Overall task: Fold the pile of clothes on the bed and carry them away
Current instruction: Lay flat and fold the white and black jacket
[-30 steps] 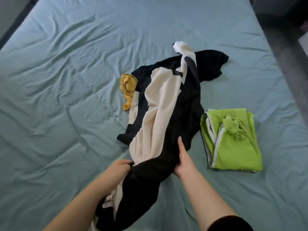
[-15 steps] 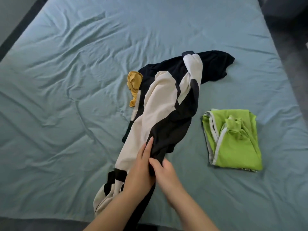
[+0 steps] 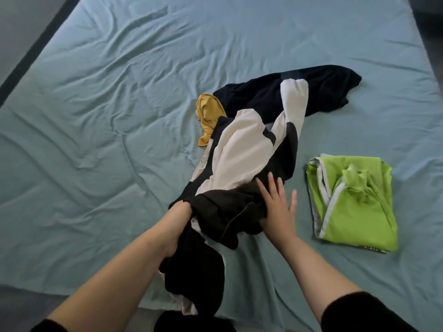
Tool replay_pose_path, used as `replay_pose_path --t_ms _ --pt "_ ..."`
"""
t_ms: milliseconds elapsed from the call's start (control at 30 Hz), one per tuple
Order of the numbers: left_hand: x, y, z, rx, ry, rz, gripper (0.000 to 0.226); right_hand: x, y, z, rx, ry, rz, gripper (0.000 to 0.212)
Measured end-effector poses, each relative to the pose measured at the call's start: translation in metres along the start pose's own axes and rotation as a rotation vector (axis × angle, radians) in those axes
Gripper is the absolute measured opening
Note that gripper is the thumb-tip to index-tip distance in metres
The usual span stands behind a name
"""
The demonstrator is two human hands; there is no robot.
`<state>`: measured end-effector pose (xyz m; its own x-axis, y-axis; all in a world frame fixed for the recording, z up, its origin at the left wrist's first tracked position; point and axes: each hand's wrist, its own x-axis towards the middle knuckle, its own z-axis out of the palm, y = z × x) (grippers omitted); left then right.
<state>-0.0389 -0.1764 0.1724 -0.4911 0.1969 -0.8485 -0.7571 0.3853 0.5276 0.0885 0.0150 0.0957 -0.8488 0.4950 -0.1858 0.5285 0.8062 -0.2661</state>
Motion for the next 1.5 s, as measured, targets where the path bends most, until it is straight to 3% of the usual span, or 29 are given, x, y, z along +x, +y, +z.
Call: replay_pose_path --t_ms 67,167,233,333,400,467,500,600,667,733,833,867,933,967,1000,1100,1167,1233,1367,1433,1500 --pt "0.005 0.003 -0.018 -0.051 0.022 -0.121 0.028 0.022 -0.010 -0.013 0.153 0.019 -0.080 0.051" --pt "0.016 0.011 -0.043 0.061 -0.031 -0.131 0.022 0.029 -0.016 -0.036 0.473 -0.294 0.028 0.014" --pt "0.026 0.013 -0.055 0.319 0.015 0.013 0.026 0.025 -0.009 -0.049 0.569 -0.573 0.165 0.011" --pt "0.040 0.009 -0.059 0.648 0.054 0.163 0.028 0.016 0.009 -0.060 0.743 -1.021 0.472 0.050" --pt "0.047 0.006 -0.054 0.707 0.039 0.167 0.021 0.015 0.024 -0.063 0.902 -1.175 0.526 0.067" --pt "0.054 0.002 -0.049 0.677 0.029 0.218 0.013 0.014 0.041 -0.066 1.039 -1.237 0.498 0.059" --pt "0.056 0.001 -0.047 0.617 0.026 0.237 0.022 0.011 0.048 -0.068 0.984 -1.258 0.459 0.051" --pt "0.060 -0.002 -0.048 0.519 -0.045 0.284 0.045 -0.005 0.066 -0.054 0.429 -1.159 0.242 0.039" --pt "0.063 -0.003 -0.051 0.733 -0.124 0.421 0.053 -0.021 0.073 -0.025 0.200 -0.943 0.135 0.011" --pt "0.063 -0.005 -0.049 0.927 -0.246 0.498 0.054 -0.041 0.069 -0.001 0.180 -0.719 0.108 0.017" --pt "0.065 -0.010 -0.045 0.943 -0.304 0.398 0.033 -0.057 0.064 0.016 0.295 -0.570 0.137 0.011" --pt "0.068 -0.013 -0.044 0.900 -0.282 0.373 0.027 -0.059 0.066 0.019 0.275 -0.630 0.120 0.035" --pt "0.071 -0.018 -0.042 0.776 -0.204 0.304 0.018 -0.064 0.071 0.032 0.057 -0.775 -0.044 0.104" --pt "0.072 -0.020 -0.041 0.725 -0.158 0.270 0.019 -0.064 0.071 0.035 -0.092 -0.777 -0.156 0.113" --pt "0.073 -0.022 -0.041 0.685 -0.118 0.248 0.023 -0.063 0.068 0.035 -0.206 -0.731 -0.255 0.106" --pt "0.078 -0.027 -0.041 0.623 -0.050 0.240 0.030 -0.046 0.057 0.031 -0.351 -0.357 -0.432 0.048" --pt "0.082 -0.025 -0.044 0.557 0.020 0.262 0.030 -0.024 0.047 0.028 -0.305 -0.177 -0.362 0.044" --pt "0.086 -0.022 -0.050 0.507 0.086 0.273 0.029 0.008 0.040 0.028 -0.281 -0.162 -0.287 0.053" --pt "0.099 -0.019 -0.061 0.459 0.163 0.294 0.031 0.075 0.035 0.038 -0.397 -0.229 -0.299 0.047" --pt "0.106 -0.021 -0.063 0.453 0.193 0.301 0.032 0.093 0.034 0.046 -0.245 -0.354 -0.193 0.044" --pt "0.111 -0.025 -0.064 0.456 0.196 0.296 0.033 0.093 0.035 0.052 -0.076 -0.429 -0.010 0.028"
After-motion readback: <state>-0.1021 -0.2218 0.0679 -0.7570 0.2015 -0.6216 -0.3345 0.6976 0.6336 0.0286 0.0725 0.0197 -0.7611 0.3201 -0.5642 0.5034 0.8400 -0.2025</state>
